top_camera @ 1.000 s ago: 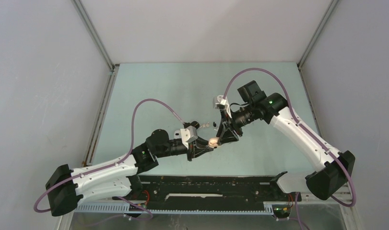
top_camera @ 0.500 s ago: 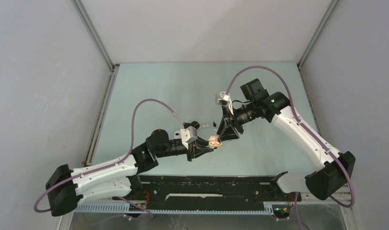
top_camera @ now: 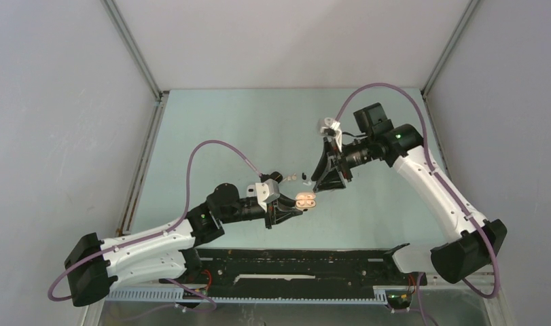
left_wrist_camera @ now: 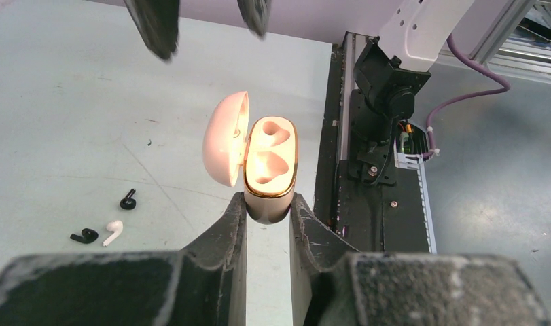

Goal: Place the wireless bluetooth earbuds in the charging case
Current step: Open the charging case, then pick up the earbud from the center of the board.

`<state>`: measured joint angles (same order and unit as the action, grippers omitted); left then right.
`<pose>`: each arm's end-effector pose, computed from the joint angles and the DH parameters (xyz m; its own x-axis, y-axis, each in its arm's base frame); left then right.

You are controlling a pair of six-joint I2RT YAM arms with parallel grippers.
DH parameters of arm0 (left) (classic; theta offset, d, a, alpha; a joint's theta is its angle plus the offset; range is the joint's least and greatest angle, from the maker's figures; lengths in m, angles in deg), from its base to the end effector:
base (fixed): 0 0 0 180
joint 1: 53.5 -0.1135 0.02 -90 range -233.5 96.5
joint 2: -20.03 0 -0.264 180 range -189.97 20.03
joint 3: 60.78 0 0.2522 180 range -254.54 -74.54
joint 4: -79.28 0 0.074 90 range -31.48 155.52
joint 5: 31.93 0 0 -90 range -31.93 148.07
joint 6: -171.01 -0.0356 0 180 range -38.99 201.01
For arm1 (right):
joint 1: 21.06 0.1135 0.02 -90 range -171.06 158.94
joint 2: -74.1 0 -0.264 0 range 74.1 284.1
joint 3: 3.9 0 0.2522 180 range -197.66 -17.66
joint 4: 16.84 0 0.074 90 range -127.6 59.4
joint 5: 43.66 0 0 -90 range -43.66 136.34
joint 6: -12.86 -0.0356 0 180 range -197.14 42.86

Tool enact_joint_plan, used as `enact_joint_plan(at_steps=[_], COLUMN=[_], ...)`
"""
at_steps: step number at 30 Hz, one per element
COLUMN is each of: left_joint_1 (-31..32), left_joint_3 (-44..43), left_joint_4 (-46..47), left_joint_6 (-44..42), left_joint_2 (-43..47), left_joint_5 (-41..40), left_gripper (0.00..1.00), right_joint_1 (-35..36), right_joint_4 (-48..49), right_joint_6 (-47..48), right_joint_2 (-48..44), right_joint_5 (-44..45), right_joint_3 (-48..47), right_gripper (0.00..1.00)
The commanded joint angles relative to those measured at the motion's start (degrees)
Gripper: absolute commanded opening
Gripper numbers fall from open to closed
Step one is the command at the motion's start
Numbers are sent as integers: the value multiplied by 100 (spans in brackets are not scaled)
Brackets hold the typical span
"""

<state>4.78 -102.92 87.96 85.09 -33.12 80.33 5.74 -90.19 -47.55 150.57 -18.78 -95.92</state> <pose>0.1021 -0.1909 0.2722 -0.0915 0.0228 -0.9955 0.9822 0.1667 -0.0865 0.2074 0.1409 0.3625 -0.3501 -0.4096 -0.8424 -0.9131 -0.0514 0.4044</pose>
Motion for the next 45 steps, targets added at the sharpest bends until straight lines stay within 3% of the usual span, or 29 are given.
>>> enact_joint_plan(at_steps=[1, 7, 16, 21, 25, 29, 35, 45], left_joint_1=[39, 34, -378, -1123, -1510, -1708, -1914, -2058], left_joint_3=[-30, -337, -515, -168, 138, 208, 237, 245], left_joint_4=[183, -510, -1755, -1771, -1792, -1805, -1788, -1731], left_joint_6=[-8, 37, -63, 274, 523, 480, 502, 526], left_joint_2=[9, 438, 1733, 2404, 2936, 3222, 3271, 3205], left_joint_5=[-6, -245, -411, -362, -1154, -1294, -1184, -985], left_gripper=[0, 0, 0, 0, 0, 0, 0, 0], right_joint_1=[-465, -1165, -1278, -1012, -556, 89, 347, 524], right_joint_4=[-339, -269, 342, 1226, 2321, 2924, 3020, 3014], right_joint_6=[368, 645, 854, 427, -494, -872, -1783, -2197], right_joint_2=[-165, -38, 799, 1172, 1461, 1987, 3097, 4111], right_joint_5=[-749, -892, 204, 994, 1862, 2624, 2738, 3099], right_joint_3=[-462, -191, 154, 154, 211, 191, -451, -1257], right_gripper=[48, 48, 36, 32, 28, 27, 25, 24])
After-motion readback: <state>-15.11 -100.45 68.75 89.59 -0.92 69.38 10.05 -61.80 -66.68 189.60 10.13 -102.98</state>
